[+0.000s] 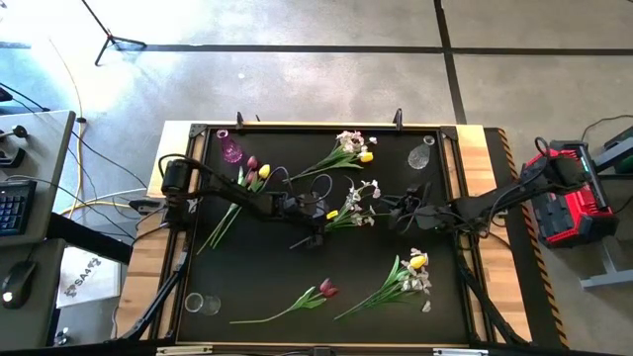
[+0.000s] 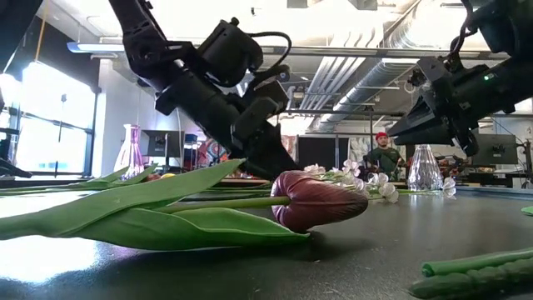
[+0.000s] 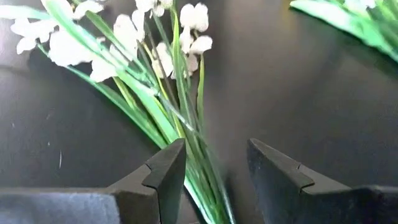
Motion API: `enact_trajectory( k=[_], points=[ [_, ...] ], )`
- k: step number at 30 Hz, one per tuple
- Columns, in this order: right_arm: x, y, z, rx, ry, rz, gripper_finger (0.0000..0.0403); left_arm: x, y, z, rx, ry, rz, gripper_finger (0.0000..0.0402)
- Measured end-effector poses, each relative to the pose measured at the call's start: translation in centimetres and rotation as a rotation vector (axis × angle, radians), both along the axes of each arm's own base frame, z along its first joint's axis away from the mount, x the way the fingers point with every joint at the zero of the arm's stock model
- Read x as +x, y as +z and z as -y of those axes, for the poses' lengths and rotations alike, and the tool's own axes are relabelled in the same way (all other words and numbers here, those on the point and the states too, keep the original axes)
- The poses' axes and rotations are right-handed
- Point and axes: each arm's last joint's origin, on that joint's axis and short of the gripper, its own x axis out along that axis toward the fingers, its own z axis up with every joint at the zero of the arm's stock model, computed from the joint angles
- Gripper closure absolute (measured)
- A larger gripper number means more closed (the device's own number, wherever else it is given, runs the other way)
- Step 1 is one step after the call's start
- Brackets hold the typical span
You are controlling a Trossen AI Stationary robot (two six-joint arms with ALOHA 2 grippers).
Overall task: Sort flowers into vase by color
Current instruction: Put the middle white flowers into the top transparent vase
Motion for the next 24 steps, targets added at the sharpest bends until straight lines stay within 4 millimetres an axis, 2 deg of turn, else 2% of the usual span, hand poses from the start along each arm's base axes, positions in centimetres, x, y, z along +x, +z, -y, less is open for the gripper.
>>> enact_trajectory(
  k=[9, 24],
  points=[
    [0.39, -0.17, -0.05, -0.017, -0.017, 0.011, 0.0304, 0.03, -0.98, -0.05, 0.004, 0.016, -0.024, 0.0243],
    [0.75, 0.4, -0.26, -0.013, 0.011, 0.069, 0.0304, 0.1, -0.89, -0.15, 0.023, 0.045, -0.011, 0.0243]
  ],
)
